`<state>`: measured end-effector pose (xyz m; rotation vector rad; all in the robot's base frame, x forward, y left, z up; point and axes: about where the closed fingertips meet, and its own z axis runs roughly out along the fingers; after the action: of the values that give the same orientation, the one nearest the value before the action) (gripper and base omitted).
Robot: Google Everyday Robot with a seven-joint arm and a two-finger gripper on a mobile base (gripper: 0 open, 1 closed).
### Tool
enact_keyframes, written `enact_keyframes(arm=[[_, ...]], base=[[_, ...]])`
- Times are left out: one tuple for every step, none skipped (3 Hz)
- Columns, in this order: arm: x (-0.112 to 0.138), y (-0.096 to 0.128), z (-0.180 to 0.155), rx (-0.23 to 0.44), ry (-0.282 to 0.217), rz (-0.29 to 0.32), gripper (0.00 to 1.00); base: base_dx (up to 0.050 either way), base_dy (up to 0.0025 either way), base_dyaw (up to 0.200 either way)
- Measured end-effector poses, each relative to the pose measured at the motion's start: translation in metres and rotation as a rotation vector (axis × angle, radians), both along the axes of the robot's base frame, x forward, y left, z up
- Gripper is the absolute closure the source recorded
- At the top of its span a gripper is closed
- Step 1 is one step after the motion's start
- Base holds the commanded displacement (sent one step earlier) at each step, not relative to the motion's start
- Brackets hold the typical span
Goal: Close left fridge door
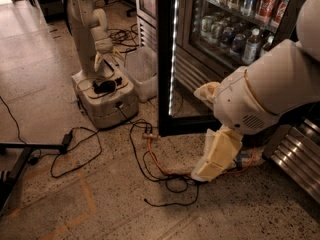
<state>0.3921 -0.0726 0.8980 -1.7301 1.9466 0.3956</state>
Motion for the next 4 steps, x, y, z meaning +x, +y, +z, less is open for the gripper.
enact_keyframes(arm=[[0.02,0.029,0.005,0.069,-0.057,0.014,0.0],[0.044,0.055,0.012,0.137,-0.159,-0.016,0.0],[0.044,0.055,0.012,0.137,-0.159,-0.016,0.0],[0.054,0.073,0.012,0.129,-0.217,-0.015,0.0]], base=[[0.0,0.0,0.0],[0.0,0.0,0.0],[0.0,0.0,0.0],[0.0,0.0,0.0]])
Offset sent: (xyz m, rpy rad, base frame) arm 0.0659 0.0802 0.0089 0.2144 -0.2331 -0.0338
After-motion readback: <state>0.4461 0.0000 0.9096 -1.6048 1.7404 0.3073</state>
